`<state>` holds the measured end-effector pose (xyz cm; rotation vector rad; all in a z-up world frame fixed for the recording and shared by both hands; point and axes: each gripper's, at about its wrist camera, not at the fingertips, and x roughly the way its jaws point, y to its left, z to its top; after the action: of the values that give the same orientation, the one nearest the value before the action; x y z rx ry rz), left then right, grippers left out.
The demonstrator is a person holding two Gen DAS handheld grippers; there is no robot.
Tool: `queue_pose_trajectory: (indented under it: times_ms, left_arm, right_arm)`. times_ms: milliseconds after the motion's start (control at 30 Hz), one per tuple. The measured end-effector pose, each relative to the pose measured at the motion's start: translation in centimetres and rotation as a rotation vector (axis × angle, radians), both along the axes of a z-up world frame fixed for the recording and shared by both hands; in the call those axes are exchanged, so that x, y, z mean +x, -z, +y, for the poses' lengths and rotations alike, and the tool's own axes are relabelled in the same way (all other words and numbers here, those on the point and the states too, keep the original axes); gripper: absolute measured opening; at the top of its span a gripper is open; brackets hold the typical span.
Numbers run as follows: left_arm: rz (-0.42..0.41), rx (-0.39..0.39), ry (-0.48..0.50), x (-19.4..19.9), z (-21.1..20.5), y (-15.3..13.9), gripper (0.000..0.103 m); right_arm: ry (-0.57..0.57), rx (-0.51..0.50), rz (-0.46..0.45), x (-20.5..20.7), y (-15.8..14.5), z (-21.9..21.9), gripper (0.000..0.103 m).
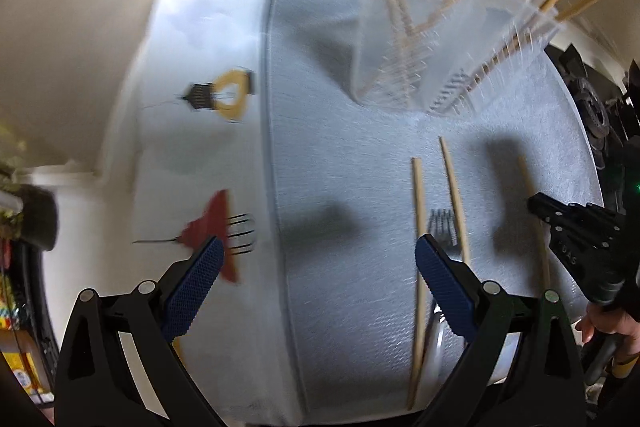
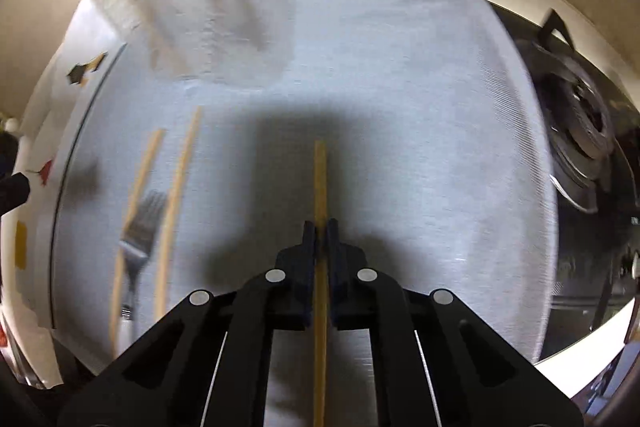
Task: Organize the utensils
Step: 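Grasp a chopstick with the right tool while the left tool grasps another chopstick, then lift both held chopsticks up above the clear holder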
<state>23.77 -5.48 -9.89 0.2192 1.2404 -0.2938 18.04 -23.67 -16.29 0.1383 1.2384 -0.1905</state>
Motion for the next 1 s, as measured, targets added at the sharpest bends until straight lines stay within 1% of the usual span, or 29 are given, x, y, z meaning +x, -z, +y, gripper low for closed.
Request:
queue_pose_trajectory:
  times_ms: [67,133,200,300,367,400,467,500,533,600,667,700,767,800,900,1000]
  left_arm:
    - [0.019,-0.003,0.023,0.7,-1.4,1.0,0.09]
    - [0.034,0.002,0.053,1.3,-2.9,1.8,0.078]
    - [0.06,0.018,0.088,1.9,-4.4,2.8,0.071]
    - [0.104,0.018,0.127,2.6,-6.0,3.9,0.066]
    - [0.12,0.013,0.141,2.9,-6.7,4.4,0.065]
    - [0.119,0.024,0.143,3.0,-7.1,4.6,0.064]
    - [0.126,0.041,0.155,3.3,-7.7,5.2,0.061]
    - [0.138,0.056,0.156,3.5,-7.9,5.6,0.057]
    - [0.166,0.074,0.153,3.7,-8.1,6.5,0.057]
    - [0.151,0.067,0.14,3.8,-8.0,6.8,0.059]
    - [0.156,0.062,0.135,4.1,-7.8,7.0,0.058]
    - [0.154,0.062,0.136,4.2,-7.8,7.0,0.054]
    - [0.136,0.052,0.14,4.2,-7.7,6.9,0.033]
    - [0.133,0.049,0.142,4.2,-7.7,6.8,0.008]
    - [0.146,0.033,0.124,4.4,-7.3,7.0,0.007]
    - [0.101,0.004,0.127,4.2,-5.9,5.7,0.007]
  right_arm:
    - [0.008,0.01,-0.003,-0.3,-0.1,-0.6,0.006]
    - [0.006,0.008,-0.009,-0.6,0.0,-0.5,0.006]
    - [0.005,0.003,-0.014,-0.9,0.0,-0.3,0.006]
    - [0.009,0.011,-0.018,-0.9,0.4,-0.6,0.006]
    - [0.007,0.014,-0.021,-0.7,0.4,-0.5,0.006]
    - [0.006,0.015,-0.022,-0.9,0.4,-0.7,0.006]
    - [0.01,0.024,-0.025,-1.4,0.3,-1.0,0.006]
    - [0.016,0.034,-0.026,-1.5,0.3,-1.2,0.006]
    - [0.022,0.045,-0.027,-1.6,0.3,-1.4,0.006]
    - [0.025,0.056,-0.027,-1.4,0.4,-2.0,0.006]
    - [0.024,0.058,-0.027,-1.4,0.4,-2.1,0.006]
    - [0.021,0.056,-0.027,-1.4,0.4,-2.2,0.006]
    - [0.014,0.053,-0.026,-1.2,0.5,-2.5,0.006]
    - [0.007,0.049,-0.022,-1.2,0.4,-2.5,0.006]
    - [0.013,0.072,-0.02,-0.8,0.2,-2.7,0.006]
    - [0.017,0.09,-0.051,-0.8,-1.0,-2.9,0.006]
